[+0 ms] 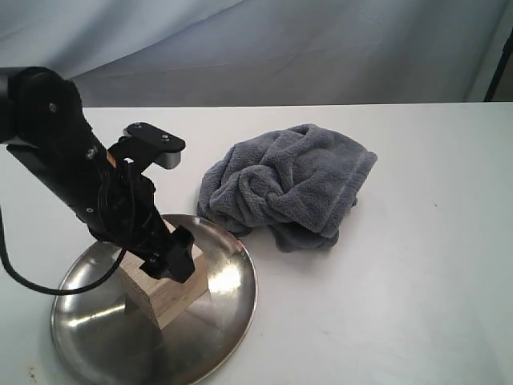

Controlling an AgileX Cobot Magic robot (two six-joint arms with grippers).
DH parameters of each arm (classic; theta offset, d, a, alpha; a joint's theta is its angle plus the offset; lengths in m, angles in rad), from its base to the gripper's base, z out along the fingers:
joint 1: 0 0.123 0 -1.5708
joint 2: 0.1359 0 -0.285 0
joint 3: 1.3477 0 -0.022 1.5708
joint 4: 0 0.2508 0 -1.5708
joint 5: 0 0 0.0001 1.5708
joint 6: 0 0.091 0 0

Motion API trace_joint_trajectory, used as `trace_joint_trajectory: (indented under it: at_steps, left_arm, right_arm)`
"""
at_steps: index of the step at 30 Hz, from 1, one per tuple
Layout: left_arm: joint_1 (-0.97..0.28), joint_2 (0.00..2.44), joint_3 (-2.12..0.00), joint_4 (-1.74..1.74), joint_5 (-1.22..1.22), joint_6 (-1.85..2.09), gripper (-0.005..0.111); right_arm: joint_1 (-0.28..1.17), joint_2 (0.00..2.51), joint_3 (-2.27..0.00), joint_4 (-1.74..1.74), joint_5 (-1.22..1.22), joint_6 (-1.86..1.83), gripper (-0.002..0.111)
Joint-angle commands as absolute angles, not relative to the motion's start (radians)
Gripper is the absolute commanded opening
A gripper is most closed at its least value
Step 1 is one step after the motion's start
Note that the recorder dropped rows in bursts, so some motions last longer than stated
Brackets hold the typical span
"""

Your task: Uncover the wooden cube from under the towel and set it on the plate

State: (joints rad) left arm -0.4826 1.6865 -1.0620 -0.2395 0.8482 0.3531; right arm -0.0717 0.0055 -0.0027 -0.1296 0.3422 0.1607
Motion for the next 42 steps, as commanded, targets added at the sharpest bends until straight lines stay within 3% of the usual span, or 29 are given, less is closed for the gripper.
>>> trace_joint_trajectory:
  at_steps: [1, 21, 28, 42]
  left_arm:
    - [-0.489, 1.615, -1.076, -0.162, 0.841, 0.278, 0.105]
    - [-0.487, 0.854, -1.071, 0.019, 0.783, 0.181, 0.105]
    - [-0.487, 0.598, -0.940, 0.021, 0.783, 0.181, 0.105]
    - [-0.487, 0.310, -0.871, 0.074, 0.789, 0.076, 0.104]
  right_arm:
    - [-0.080, 0.000, 0.000, -0.128, 0.341, 0.165, 0.000]
    - [-0.080, 0.000, 0.000, -0.128, 0.341, 0.165, 0.000]
    - [-0.080, 0.000, 0.000, -0.128, 0.341, 0.165, 0.000]
    - [-0.080, 0.000, 0.000, -0.128, 0.341, 0.165, 0.000]
